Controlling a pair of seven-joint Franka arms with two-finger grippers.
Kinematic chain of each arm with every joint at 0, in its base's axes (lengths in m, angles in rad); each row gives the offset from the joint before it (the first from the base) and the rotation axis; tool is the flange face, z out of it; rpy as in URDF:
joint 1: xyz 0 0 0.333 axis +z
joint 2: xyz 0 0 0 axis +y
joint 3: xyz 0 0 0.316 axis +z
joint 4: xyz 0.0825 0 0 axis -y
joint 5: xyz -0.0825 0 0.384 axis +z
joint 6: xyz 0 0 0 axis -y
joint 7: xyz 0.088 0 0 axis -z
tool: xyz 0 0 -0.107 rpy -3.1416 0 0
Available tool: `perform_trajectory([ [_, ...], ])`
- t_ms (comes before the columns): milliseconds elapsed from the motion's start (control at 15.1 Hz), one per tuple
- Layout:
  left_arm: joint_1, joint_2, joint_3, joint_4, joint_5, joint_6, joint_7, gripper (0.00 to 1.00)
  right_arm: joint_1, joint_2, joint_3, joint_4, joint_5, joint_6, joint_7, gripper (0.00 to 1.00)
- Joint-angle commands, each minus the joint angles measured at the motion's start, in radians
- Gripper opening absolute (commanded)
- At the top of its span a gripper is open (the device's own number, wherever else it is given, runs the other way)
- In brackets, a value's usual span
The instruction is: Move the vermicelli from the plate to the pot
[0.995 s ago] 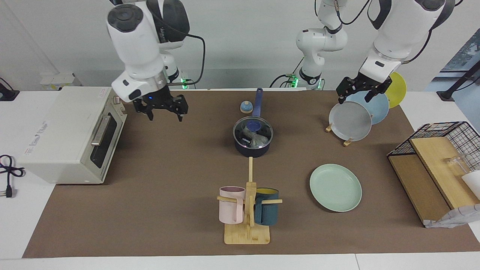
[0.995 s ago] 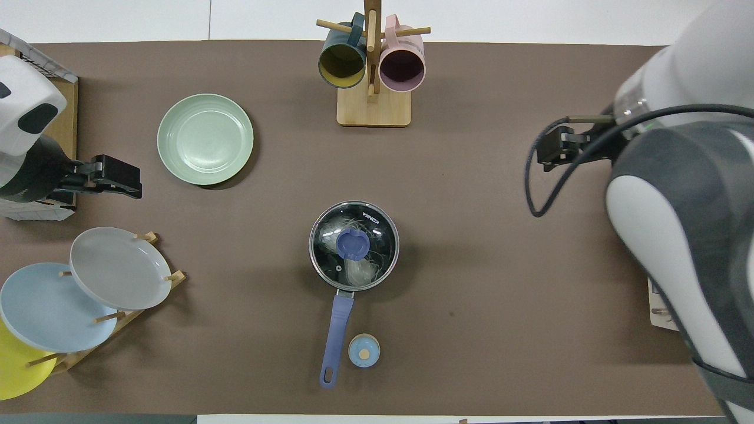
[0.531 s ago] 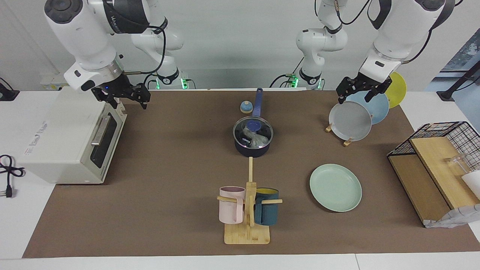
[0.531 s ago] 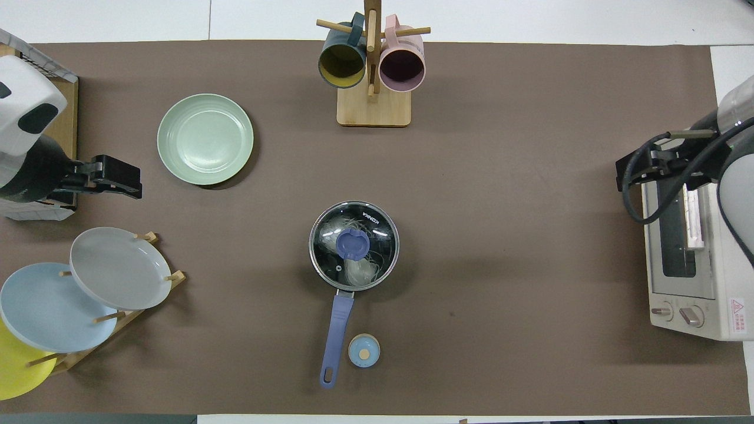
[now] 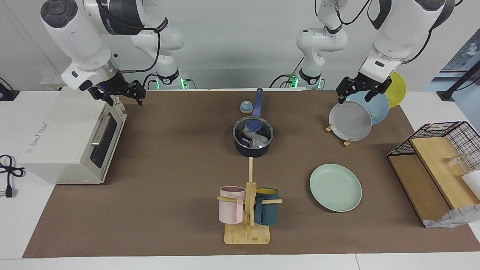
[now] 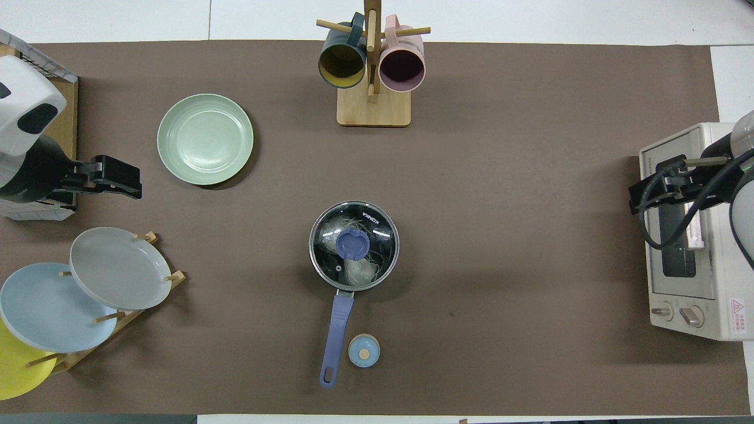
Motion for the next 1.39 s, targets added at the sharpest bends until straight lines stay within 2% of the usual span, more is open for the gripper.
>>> perform_trajectory([
  [0, 0.019, -0.026, -0.01, -0.021, -0.014, -0.01, -0.003, 1.0, 0.031, -0.032, -0.031, -0.042, -0.027, 0.021, -0.035, 1.0],
  [464, 0.029, -0.025, -0.01, -0.021, -0.012, -0.002, -0.004, 1.0, 0.061, -0.014, -0.094, -0.001, -0.03, 0.034, -0.036, 1.0],
  [1327, 0.029, -0.025, -0.008, -0.023, -0.012, -0.003, -0.004, 1.0, 0.055, -0.027, -0.095, 0.0, -0.007, 0.054, -0.033, 1.0],
])
